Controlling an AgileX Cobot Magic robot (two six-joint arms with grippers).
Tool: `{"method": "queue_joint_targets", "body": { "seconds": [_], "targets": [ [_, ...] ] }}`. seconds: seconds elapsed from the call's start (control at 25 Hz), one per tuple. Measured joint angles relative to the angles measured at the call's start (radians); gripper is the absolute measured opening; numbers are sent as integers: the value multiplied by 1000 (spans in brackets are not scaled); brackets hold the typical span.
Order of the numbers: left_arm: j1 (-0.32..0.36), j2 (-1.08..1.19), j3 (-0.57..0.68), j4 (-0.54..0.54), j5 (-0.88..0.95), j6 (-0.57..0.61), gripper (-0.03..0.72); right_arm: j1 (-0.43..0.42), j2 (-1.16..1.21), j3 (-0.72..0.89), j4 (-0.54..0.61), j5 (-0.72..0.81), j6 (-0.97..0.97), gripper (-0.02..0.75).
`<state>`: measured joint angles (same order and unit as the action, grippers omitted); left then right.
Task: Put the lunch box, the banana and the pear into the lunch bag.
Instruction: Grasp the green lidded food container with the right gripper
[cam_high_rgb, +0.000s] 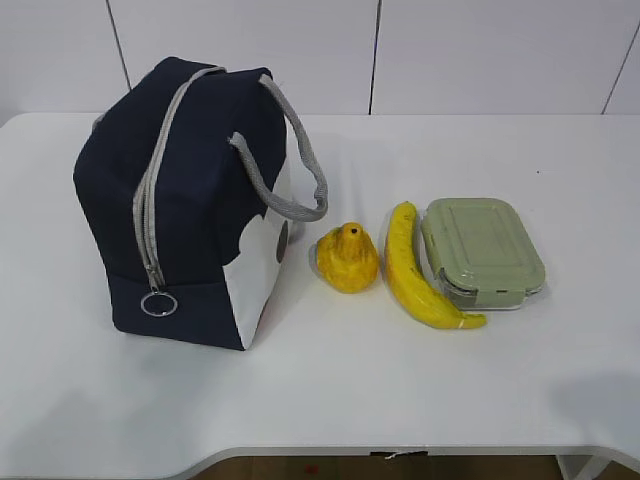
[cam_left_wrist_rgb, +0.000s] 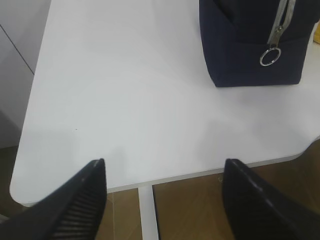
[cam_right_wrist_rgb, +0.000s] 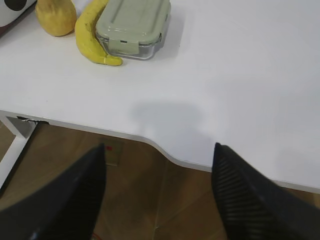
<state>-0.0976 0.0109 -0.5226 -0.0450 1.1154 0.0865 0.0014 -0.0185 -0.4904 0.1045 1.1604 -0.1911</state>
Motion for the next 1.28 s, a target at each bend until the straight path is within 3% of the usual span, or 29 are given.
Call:
{"method": "queue_joint_targets", "body": {
  "seconds": [0.72,1.28],
  "targets": [
    [0,0,0,0,0,0,541,0,21,-9,-2,-29,43,525],
    [0,0,0,0,0,0,540,-1,491,-144,9,-93,103,524]
  ]
}}
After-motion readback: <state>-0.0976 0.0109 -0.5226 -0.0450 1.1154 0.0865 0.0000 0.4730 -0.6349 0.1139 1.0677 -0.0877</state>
